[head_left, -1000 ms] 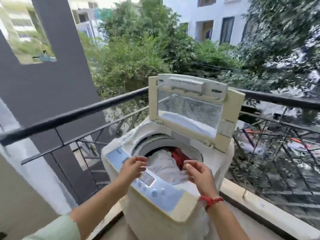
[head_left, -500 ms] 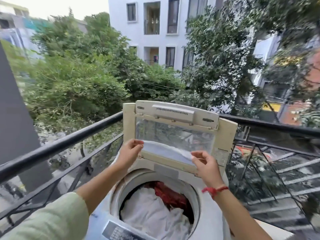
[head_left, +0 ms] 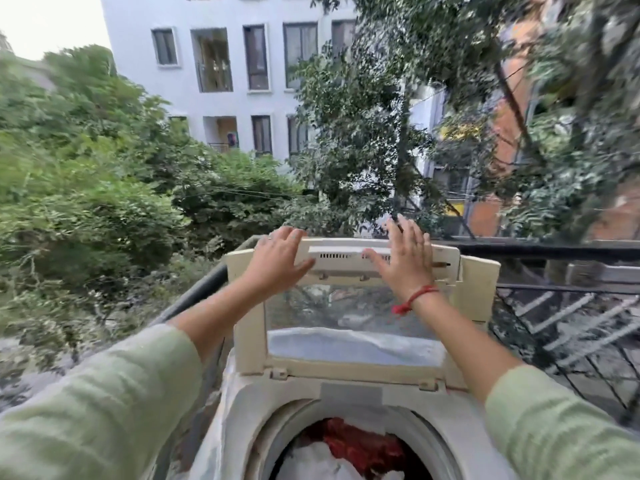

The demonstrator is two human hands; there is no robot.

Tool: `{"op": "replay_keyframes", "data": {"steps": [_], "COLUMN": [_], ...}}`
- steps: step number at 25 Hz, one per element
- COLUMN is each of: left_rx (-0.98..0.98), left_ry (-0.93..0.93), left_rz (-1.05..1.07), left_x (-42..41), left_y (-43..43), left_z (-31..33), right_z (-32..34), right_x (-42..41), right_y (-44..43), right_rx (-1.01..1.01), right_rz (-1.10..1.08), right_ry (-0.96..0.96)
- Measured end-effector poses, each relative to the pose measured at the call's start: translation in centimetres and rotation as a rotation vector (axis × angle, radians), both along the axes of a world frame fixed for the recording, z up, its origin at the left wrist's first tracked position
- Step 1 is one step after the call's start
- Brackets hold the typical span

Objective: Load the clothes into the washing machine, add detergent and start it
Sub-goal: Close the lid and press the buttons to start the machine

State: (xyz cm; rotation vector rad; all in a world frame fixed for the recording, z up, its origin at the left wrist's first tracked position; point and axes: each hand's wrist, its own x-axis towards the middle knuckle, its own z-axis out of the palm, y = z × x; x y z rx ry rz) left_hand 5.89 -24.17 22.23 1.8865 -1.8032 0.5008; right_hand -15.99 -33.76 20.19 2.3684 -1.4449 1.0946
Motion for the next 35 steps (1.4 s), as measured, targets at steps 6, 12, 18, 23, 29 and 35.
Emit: {"op": "replay_keyframes", "data": {"steps": [6,12,18,23,29,35], "left_rx": [0.218,0.092,-0.114,-0.106,0.111,0.401], "left_ry": [-0.006,-0.012,0.017,-0.036,-0.039,0.047], "left_rz": [0.077,0.009,-0.054,-0.027,-0.021,-0.006], "left_x": [2.9,3.0,-0.1,-2.0,-4.0,-5.5], "left_y": [-4.5,-1.8,8.1,14.4,21.2,26.2], "left_z": [-1.2,-2.8,-7.5,-12.1,-17.4,-23.0], "right_z": [-0.1,-1.2,-3.1,-4.3,-8.7,-15.6], "right_x": [1.5,0.8,-3.2,-4.9,-6.1,-6.7], "right_y": [-2.0,2.5,11.8,16.5,21.4,25.1], "right_rx": [0.160,0.126,-0.158,0.166,0.505,0.666], "right_rz": [-0.051,-0.085,-0.128,0.081,0.236,0.203], "right_ry": [0.259,0.198,0.257,0.356,0.235,0.275]}}
